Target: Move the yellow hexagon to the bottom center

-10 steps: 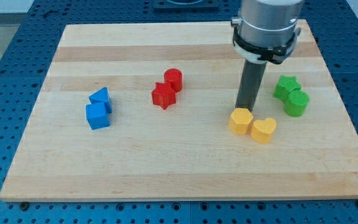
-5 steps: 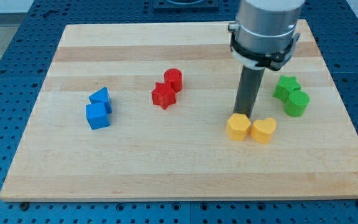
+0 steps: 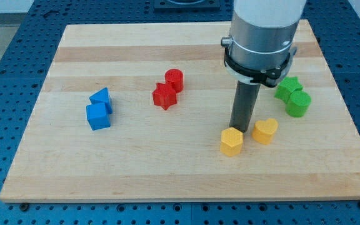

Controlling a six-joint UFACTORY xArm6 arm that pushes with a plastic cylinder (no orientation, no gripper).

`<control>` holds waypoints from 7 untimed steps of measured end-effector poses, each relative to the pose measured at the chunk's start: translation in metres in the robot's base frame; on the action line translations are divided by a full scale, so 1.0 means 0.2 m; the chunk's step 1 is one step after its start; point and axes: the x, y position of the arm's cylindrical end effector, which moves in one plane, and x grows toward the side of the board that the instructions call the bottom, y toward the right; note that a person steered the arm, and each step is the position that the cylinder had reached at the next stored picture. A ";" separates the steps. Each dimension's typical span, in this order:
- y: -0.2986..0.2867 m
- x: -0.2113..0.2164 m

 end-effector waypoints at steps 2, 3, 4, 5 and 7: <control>-0.04 0.22; -0.10 0.24; 0.01 0.24; 0.07 0.30; 0.03 0.43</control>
